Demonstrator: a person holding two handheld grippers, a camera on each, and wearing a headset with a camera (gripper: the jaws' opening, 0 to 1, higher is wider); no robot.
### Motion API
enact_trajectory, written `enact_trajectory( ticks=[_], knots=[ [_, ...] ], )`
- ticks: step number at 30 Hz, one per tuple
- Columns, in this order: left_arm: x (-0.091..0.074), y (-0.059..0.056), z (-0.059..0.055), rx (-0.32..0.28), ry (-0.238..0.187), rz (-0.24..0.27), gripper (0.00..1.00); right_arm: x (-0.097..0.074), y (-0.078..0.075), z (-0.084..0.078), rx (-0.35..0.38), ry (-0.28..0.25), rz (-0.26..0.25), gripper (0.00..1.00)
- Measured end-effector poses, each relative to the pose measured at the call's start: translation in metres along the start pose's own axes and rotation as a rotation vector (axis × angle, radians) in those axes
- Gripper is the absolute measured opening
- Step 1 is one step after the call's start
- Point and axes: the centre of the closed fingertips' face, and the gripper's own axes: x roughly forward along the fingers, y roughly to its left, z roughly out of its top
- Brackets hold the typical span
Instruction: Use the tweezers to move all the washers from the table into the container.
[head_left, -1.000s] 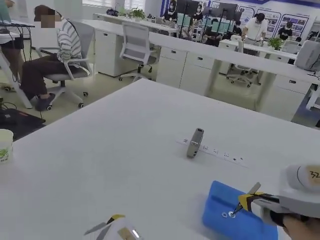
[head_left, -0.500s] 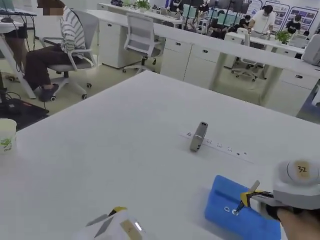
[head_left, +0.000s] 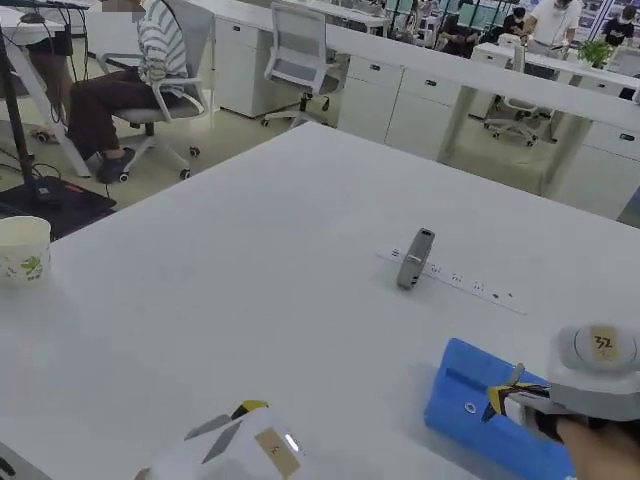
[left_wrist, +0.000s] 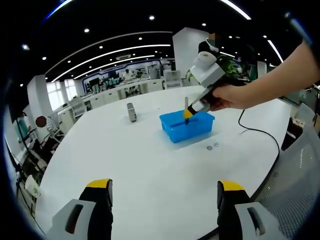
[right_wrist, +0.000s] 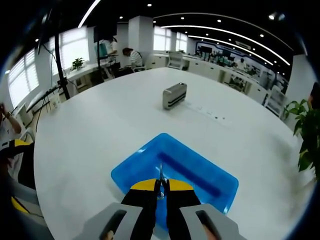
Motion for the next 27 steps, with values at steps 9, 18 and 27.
enact_trajectory(
  ticks=[9,18,27],
  knots=[
    [0.0002,-0.0012,-0.0012,0.000,0.006,-0.007,0.87,0.0050,-0.0026,-0.0006,0.013,-0.018,0.000,0.02],
    [0.0005,-0.0009,-0.0017,0.002,0.011,-0.006,0.86,0.0005,0.0023,-0.0025,0.016,-0.045,-0.004,0.02],
    [0.0001,0.0004,-0.0009,-0.002,0.006,-0.001,0.86,-0.0017,-0.0001,-0.0033,0.032,-0.025,-0.006,0.03]
  ],
)
